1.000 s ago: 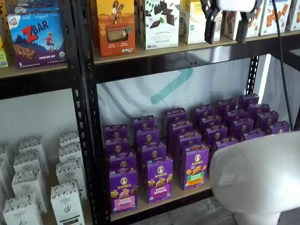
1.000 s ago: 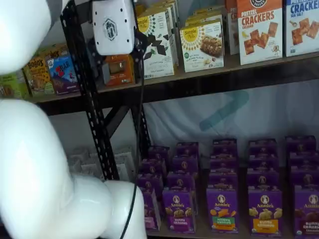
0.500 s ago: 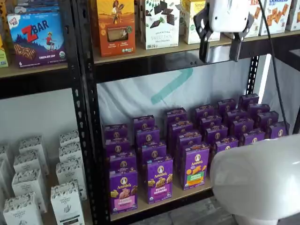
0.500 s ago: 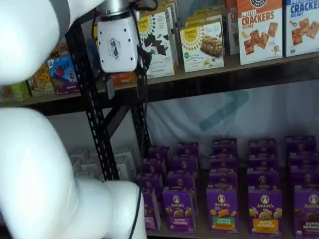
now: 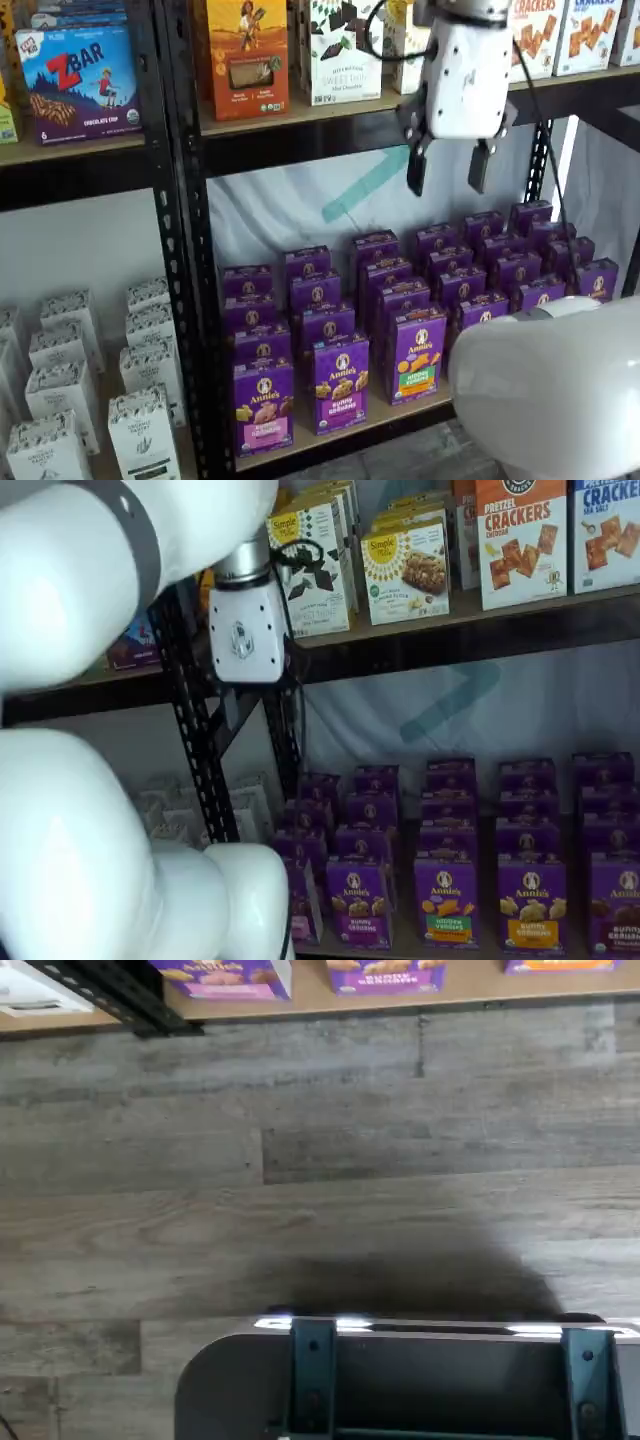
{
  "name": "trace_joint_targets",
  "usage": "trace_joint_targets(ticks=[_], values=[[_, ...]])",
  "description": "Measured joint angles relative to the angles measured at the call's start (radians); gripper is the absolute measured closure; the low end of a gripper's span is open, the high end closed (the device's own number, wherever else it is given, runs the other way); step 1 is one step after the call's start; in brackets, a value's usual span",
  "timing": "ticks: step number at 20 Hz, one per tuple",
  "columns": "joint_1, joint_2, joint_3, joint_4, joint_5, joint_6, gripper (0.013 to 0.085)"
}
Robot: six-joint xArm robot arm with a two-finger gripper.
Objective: Pick up the purple box with a pink patch in the middle, on the bottom shelf, the first box from the left
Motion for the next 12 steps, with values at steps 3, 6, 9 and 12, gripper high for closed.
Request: trace_joint_targets(ticks=[3, 6, 9, 12], values=[[0.021, -0.022, 0.073, -0.015, -0.070, 0.013, 0.0130], [0.038, -0.019, 0.124, -0.027, -0.111, 0.027, 0.0130], [0.064, 0.003, 0.160, -0.052, -0.136, 0.050, 0.0130], [0.085, -0.003, 0.213, -0.066, -0.201, 0.068, 0.0130]])
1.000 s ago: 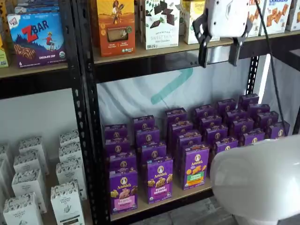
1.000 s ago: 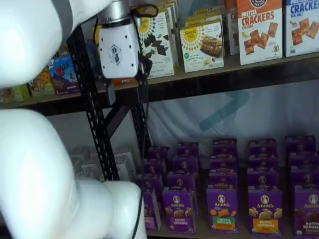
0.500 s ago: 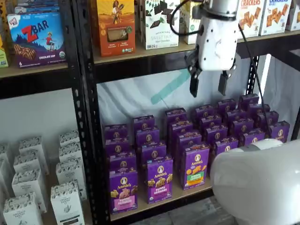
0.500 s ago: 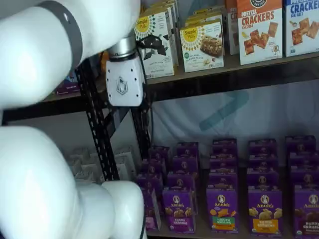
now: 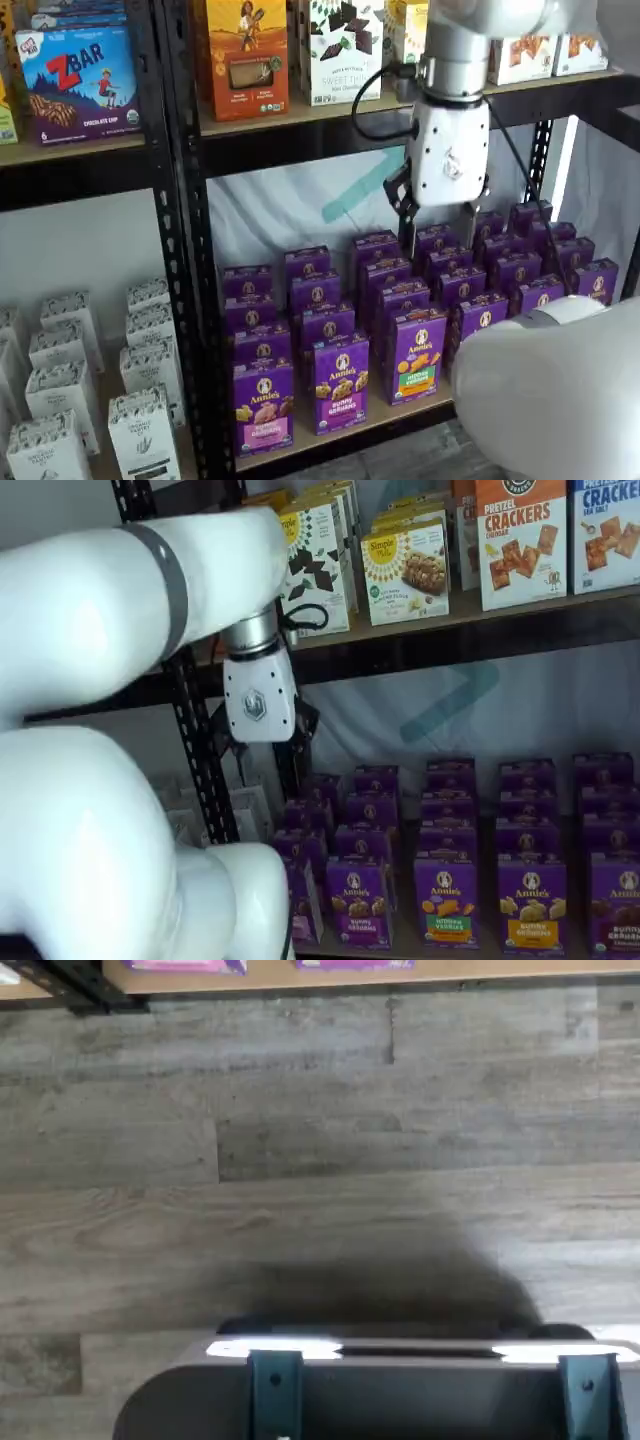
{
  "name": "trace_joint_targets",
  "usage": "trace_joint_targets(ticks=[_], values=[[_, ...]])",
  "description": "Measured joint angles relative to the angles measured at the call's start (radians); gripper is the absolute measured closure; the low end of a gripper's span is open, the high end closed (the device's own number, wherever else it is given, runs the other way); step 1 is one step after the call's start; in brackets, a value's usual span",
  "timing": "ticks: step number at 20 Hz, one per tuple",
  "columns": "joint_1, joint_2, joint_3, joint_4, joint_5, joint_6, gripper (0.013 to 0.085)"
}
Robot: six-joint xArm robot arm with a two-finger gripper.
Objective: Pick up the purple box with a pink patch in the middle, on the bottom shelf, the first box from the left
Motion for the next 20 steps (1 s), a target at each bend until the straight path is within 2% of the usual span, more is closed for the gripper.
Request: trace_joint_targets(ticks=[5, 8, 13, 20], values=[[0.037, 0.031, 0.068, -0.021, -0.098, 0.036, 0.0130], [0.062, 0.022, 0.129, -0.048, -0.203, 0.066, 0.0130], [0.081, 0.104, 0.182, -0.042, -0.291, 0.083, 0.0130], [0.083, 0.174, 0.261, 0.001, -0.422, 0.064, 0.0130]])
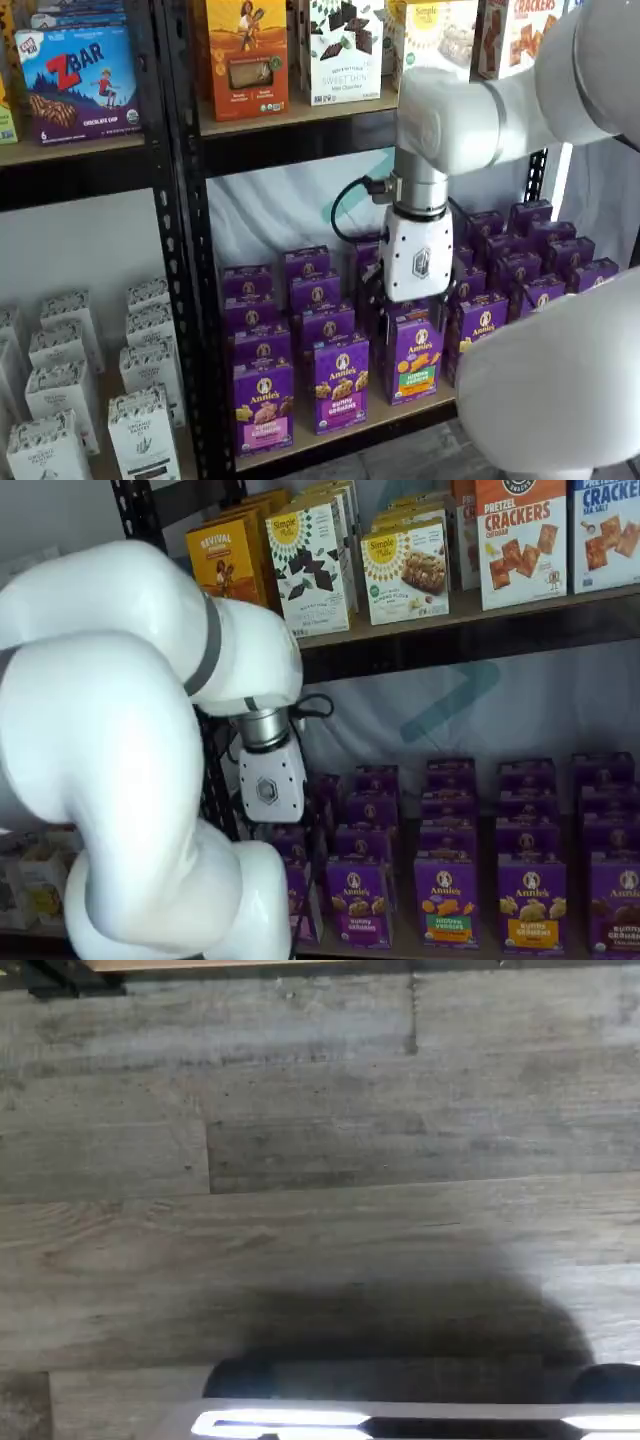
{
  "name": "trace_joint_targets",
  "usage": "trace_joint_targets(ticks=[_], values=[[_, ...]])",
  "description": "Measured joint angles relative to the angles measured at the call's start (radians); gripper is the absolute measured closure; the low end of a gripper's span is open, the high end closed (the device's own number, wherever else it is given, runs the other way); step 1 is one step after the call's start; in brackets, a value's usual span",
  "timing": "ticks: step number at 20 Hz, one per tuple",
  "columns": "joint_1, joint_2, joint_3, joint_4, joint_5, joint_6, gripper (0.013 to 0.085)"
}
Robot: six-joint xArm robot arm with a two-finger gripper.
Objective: Pick up the purple box with a pink patch in the middle, on the bottom shelf, the first box from the left
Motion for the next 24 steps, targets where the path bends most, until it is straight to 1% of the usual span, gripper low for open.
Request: trace_joint_targets(ticks=[3, 7, 11, 15, 18, 22, 24], values=[[0.001, 0.031, 0.019, 0.015, -0.049, -0.009, 0.0130], [0.010, 0.088, 0.033, 0.020, -0.126, -0.008, 0.0130], [0.023, 0.168, 0.022, 0.034, -0.197, -0.009, 0.0130], [0.036, 0.284, -0.013, 0.054, -0.281, -0.016, 0.0130], [0.042, 0.389, -0.058, 0.083, -0.338, -0.036, 0.0130], [0.048, 0.510, -0.119, 0.092, -0.394, -0.041, 0.0130], [0.053, 0.568, -0.151, 0.087, -0.425, -0.037, 0.0130]])
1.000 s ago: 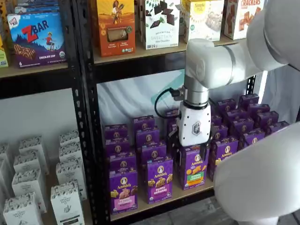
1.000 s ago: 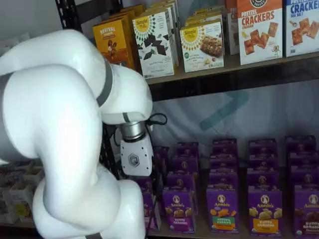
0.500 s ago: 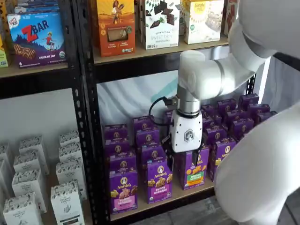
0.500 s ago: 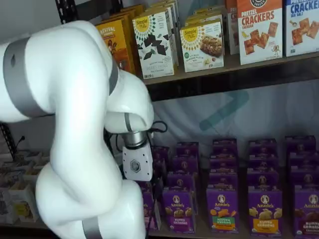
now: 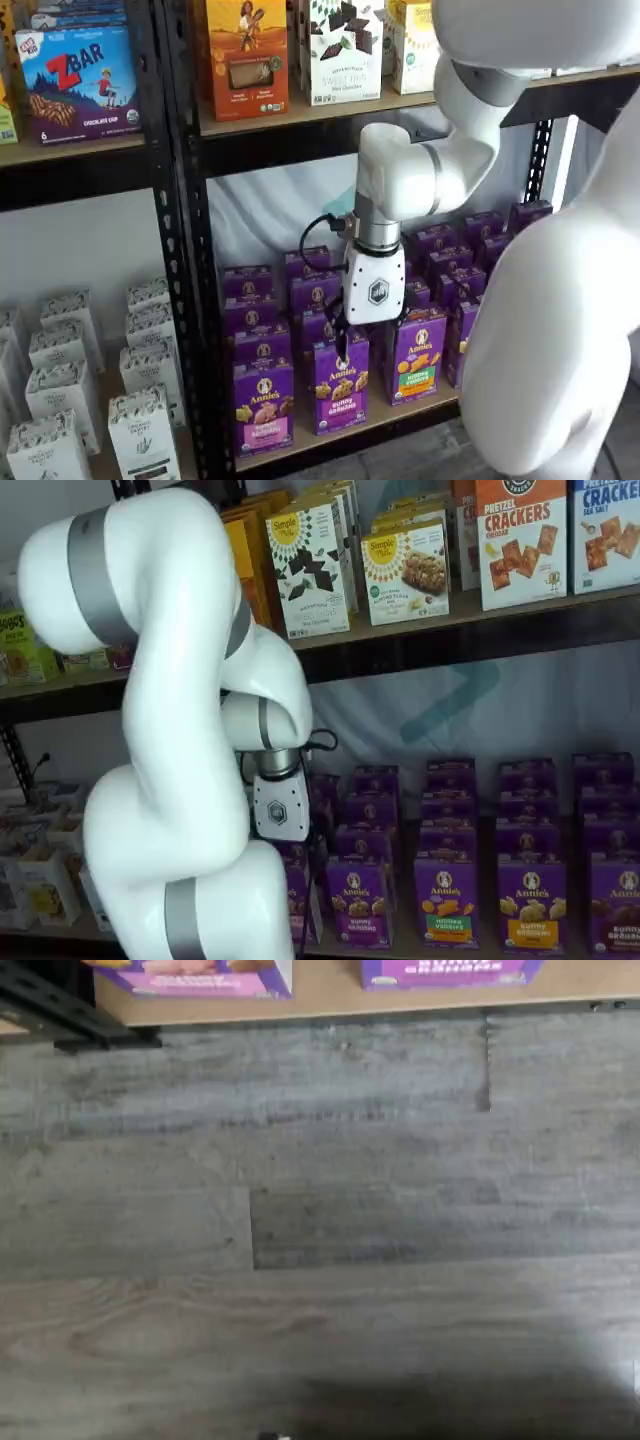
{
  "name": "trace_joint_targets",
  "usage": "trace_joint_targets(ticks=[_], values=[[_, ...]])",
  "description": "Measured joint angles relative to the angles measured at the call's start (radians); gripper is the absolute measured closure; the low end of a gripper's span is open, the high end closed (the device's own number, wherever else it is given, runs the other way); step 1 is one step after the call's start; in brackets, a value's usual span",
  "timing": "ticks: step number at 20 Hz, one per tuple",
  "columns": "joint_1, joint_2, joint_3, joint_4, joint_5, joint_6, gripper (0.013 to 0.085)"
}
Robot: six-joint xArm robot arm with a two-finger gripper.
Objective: Pick up the purple box with a pink patch in the middle, on the bottom shelf, the first box from the left
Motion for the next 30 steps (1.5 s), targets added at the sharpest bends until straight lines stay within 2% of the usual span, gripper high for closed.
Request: trace_joint_targets(ticks=[5, 11, 14, 21, 30], values=[[0.006, 0.108, -0.069, 0.017, -0.047, -0.012, 0.0130], [0.007, 0.231, -0.150, 0.011, -0.095, -0.011, 0.0130], [0.012, 0.293, -0.194, -0.011, -0.103, 0.012, 0.0130], [0.051, 0.429, -0.276, 0.017, -0.155, 0.021, 0.0130], [0.093, 0.570, -0.370, 0.026, -0.224, 0.049, 0.0130]])
